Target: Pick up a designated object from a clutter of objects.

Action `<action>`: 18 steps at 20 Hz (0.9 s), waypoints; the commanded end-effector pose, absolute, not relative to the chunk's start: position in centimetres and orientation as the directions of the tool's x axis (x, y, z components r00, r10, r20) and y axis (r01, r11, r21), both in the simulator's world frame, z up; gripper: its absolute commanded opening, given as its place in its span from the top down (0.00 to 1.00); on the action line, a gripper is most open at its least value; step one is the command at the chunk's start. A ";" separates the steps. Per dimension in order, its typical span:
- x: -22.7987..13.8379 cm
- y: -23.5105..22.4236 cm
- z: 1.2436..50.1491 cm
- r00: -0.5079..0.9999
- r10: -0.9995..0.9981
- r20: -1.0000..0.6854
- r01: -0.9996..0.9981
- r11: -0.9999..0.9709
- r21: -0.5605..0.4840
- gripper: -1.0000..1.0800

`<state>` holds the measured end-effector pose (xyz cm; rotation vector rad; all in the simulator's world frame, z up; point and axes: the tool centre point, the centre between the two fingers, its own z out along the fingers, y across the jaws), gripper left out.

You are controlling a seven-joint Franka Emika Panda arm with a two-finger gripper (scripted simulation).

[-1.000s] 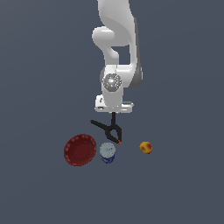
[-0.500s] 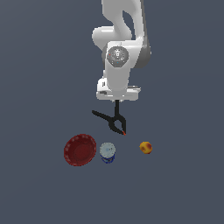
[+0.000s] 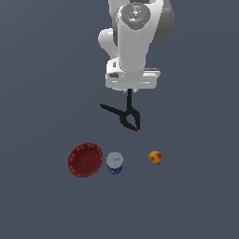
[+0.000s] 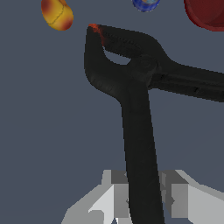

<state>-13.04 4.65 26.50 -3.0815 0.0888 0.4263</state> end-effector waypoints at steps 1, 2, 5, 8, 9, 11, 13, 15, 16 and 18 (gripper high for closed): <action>-13.2 5.1 29.1 0.961 -0.052 -0.270 -0.060 -0.998 -0.022 1.00; -13.2 5.3 30.0 0.962 -0.052 -0.270 -0.060 -0.998 -0.022 1.00; -13.3 5.8 32.4 0.962 -0.052 -0.270 -0.060 -0.998 -0.022 1.00; -13.4 6.2 34.5 0.962 -0.052 -0.270 -0.060 -0.998 -0.023 1.00; -13.4 6.3 35.1 0.962 -0.052 -0.270 -0.060 -0.998 -0.023 1.00; -13.4 6.5 36.1 0.962 -0.052 -0.270 -0.060 -0.998 -0.023 1.00; -13.4 6.7 36.9 0.962 -0.052 -0.270 -0.060 -0.998 -0.023 1.00; -13.4 6.8 37.5 0.961 -0.052 -0.270 -0.060 -0.998 -0.023 1.00; -13.4 6.8 37.8 0.961 -0.052 -0.270 -0.060 -0.998 -0.023 1.00; -13.3 6.9 38.1 0.961 -0.052 -0.270 -0.060 -0.998 -0.023 1.00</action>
